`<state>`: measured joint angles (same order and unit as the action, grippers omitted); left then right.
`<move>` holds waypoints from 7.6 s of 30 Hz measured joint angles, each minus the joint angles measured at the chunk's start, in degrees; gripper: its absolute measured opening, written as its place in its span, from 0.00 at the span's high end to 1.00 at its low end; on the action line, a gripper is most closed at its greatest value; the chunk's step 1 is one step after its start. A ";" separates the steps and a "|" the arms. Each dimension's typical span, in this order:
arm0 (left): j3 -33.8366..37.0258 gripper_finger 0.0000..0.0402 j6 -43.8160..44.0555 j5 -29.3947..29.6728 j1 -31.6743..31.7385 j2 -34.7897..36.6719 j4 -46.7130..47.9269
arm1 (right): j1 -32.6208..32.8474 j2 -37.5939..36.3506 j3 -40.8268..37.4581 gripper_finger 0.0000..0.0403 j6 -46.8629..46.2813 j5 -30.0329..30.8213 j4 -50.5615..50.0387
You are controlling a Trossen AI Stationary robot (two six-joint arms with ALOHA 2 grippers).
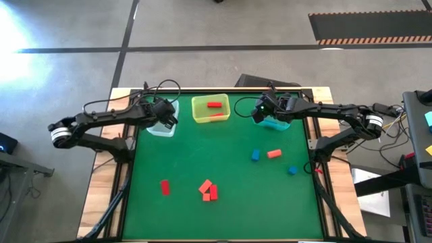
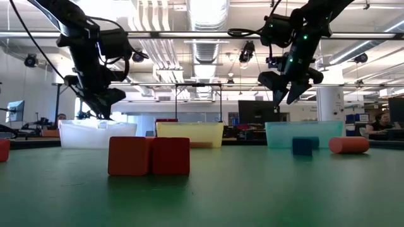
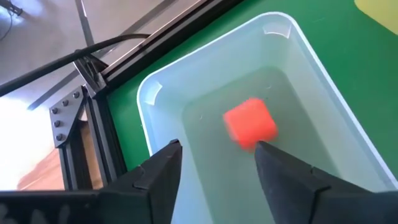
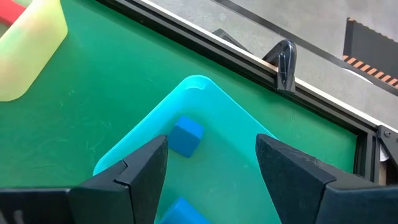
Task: Sort & place blocks by color
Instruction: Put the blue block into the blue bin, then put the red block into the yellow bin
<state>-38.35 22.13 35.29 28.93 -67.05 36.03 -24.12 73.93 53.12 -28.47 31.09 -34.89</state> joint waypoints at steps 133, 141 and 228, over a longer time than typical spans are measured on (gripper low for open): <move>-2.49 0.51 -33.07 -8.85 -11.76 5.94 -44.58 | 0.51 2.99 12.38 0.70 -0.16 -12.98 -11.69; -2.49 0.51 -33.00 -8.83 -11.76 4.87 -44.62 | -9.32 4.24 5.17 0.67 -2.40 -14.99 -12.03; -18.93 0.51 90.12 -34.69 -61.29 -25.72 22.67 | 4.39 4.07 3.72 0.36 23.73 -15.23 27.86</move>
<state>-57.28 112.25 0.60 -32.36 -92.77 58.69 -19.73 78.00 56.84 -4.74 15.86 -7.03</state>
